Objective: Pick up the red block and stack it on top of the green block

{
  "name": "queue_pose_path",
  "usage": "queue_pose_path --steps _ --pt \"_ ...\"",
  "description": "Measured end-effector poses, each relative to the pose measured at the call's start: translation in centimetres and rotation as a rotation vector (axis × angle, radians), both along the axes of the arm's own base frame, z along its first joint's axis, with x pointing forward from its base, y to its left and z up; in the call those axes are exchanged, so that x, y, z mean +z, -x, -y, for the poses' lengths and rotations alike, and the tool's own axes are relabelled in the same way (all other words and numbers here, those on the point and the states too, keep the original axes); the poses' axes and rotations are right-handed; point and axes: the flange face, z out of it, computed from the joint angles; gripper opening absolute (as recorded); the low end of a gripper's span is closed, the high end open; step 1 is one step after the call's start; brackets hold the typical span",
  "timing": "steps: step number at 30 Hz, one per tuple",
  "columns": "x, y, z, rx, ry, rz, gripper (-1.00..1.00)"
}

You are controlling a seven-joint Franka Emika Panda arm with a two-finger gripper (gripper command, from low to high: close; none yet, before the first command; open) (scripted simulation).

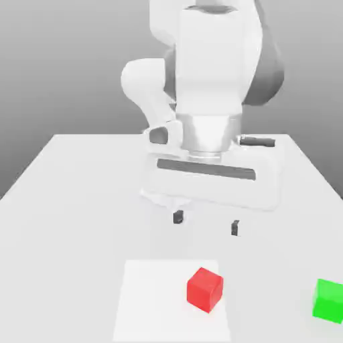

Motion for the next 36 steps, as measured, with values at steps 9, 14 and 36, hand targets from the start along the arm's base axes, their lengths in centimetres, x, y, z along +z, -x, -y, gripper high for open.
queue_pose_path --steps 9,14,36 --pt "-12.5 2.7 -0.6 -0.090 -0.002 -0.114 -1.00" --pt "-12.5 2.6 -0.6 -0.090 -0.003 -0.112 -1.00" --pt "-4.3 0.4 -15.4 -0.344 -0.015 -0.113 -1.00"
